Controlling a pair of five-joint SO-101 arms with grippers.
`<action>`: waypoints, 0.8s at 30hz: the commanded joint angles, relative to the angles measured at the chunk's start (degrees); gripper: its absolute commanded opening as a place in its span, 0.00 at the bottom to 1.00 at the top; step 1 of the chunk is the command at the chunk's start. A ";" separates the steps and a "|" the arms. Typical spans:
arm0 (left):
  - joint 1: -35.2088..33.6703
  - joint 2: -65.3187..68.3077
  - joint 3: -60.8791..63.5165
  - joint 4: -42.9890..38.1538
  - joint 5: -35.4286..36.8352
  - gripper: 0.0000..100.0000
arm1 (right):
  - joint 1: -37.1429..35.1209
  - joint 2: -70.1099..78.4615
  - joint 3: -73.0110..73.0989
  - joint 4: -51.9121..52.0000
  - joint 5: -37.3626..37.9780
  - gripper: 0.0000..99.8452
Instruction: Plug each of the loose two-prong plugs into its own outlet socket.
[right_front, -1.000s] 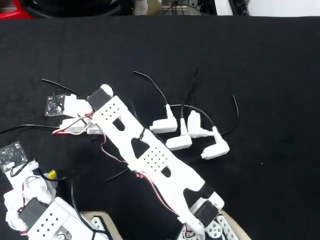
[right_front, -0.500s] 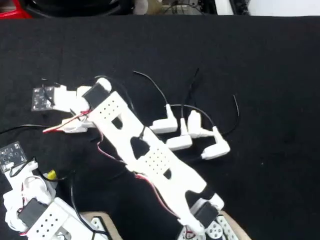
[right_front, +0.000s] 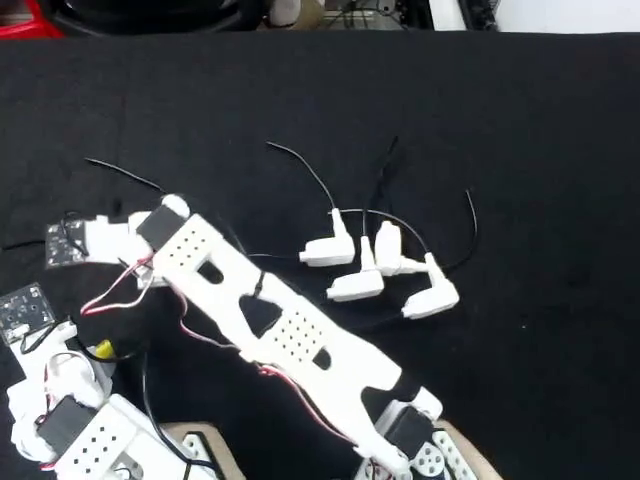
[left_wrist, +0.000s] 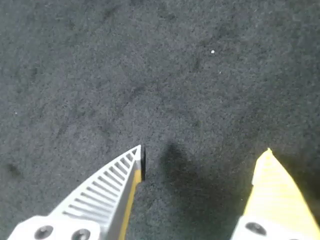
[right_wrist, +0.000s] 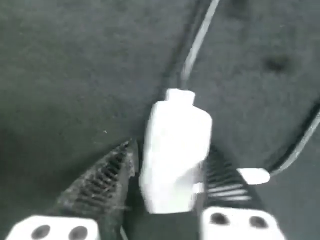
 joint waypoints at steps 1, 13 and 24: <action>-0.13 -0.70 0.75 0.62 -0.35 0.35 | 2.55 -1.54 -0.13 1.93 1.14 0.04; -0.13 -0.70 0.75 0.53 -0.35 0.35 | 4.13 -12.09 -7.96 14.86 3.34 0.01; -0.13 -0.70 0.75 0.53 -0.35 0.35 | 8.09 -44.79 53.32 1.05 6.95 0.01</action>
